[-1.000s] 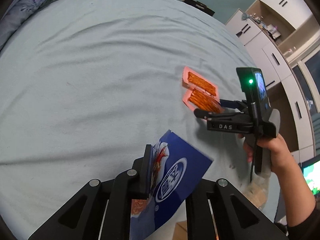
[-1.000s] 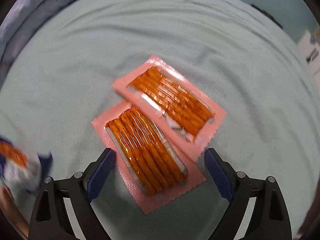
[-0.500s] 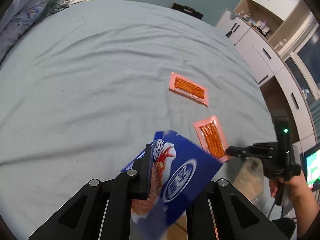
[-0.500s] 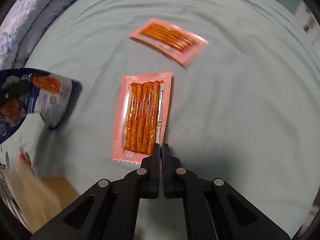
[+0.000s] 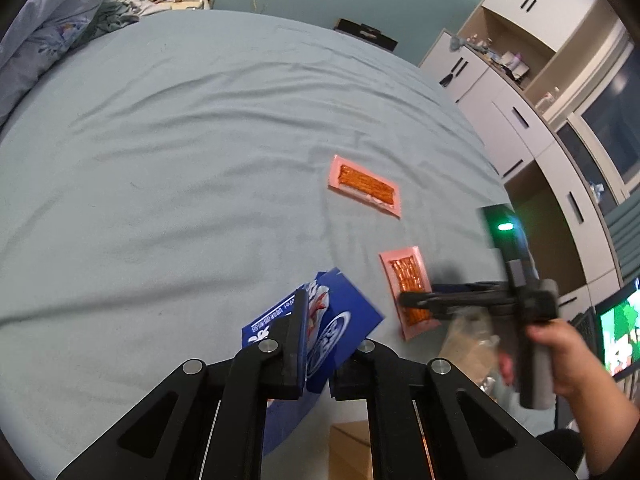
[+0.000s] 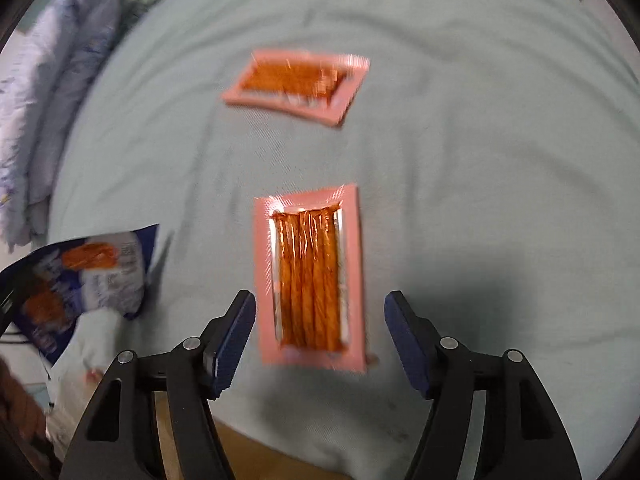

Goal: Organize snacks
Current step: 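Grasp the pink sausage packet with the right gripper while the left gripper holds the blue bag, then drop the blue bag into the box from the left gripper while the right gripper carries its packet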

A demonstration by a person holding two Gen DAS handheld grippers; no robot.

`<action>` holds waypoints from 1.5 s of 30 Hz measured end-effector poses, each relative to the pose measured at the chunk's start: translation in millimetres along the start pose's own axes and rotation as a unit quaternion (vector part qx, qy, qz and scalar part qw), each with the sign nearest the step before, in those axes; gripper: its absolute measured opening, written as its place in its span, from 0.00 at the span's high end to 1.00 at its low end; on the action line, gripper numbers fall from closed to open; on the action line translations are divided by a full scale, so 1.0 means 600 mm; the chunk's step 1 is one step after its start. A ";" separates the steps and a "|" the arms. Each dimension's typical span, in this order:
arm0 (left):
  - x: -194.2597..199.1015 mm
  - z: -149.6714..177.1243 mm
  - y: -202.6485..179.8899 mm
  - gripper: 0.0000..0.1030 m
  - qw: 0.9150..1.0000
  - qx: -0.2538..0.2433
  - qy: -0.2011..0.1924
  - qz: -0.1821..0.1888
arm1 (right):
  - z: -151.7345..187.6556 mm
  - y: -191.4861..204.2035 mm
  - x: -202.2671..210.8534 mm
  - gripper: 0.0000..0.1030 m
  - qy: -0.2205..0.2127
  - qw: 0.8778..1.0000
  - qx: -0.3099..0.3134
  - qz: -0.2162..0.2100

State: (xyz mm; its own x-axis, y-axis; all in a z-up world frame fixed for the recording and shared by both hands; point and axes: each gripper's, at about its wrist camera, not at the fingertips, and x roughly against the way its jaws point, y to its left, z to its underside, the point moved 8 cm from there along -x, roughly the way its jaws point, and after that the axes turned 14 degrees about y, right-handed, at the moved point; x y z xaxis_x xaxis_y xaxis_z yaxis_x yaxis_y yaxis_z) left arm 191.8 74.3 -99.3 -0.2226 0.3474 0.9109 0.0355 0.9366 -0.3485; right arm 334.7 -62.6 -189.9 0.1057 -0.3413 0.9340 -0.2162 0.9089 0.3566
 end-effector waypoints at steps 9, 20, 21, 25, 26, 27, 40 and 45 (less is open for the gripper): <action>-0.031 -0.016 0.003 0.93 1.000 0.012 0.018 0.016 | -0.053 0.077 -0.088 0.14 0.036 0.985 0.088 0.146; 0.052 0.024 -0.020 1.00 0.997 -0.017 -0.062 0.048 | 0.029 0.008 0.009 0.68 -0.087 0.990 0.031 0.102; 0.070 0.031 -0.027 1.00 0.995 -0.023 -0.077 0.058 | 0.045 -0.007 0.032 0.68 -0.118 0.988 0.012 0.103; 0.146 0.094 -0.069 1.00 0.984 -0.060 -0.128 0.109 | 0.140 -0.030 0.079 0.68 -0.186 0.981 -0.014 0.050; 0.159 0.107 -0.079 1.00 0.981 -0.069 -0.136 0.118 | 0.166 -0.030 0.079 0.68 -0.197 0.980 -0.015 0.025; 0.180 0.132 -0.095 1.00 0.976 -0.087 -0.149 0.135 | 0.191 -0.032 0.081 0.68 -0.210 0.978 -0.014 -0.004; 0.014 0.234 -0.208 0.32 0.975 -0.216 0.053 -0.031 | 0.249 -0.071 0.062 0.68 -0.232 0.966 -0.060 -0.097; -0.002 0.200 -0.174 0.32 0.987 -0.148 0.057 -0.030 | 0.306 -0.037 0.150 0.68 -0.242 0.962 -0.025 -0.121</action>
State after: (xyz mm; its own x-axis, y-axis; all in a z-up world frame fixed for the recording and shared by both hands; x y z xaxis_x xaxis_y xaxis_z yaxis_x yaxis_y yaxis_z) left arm 71.6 -29.5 -90.5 -0.1222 0.2788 0.9525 0.3129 0.9216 -0.2296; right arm 170.5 -157.4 -109.5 -0.3198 -0.6058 0.7285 -0.1941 0.7945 0.5755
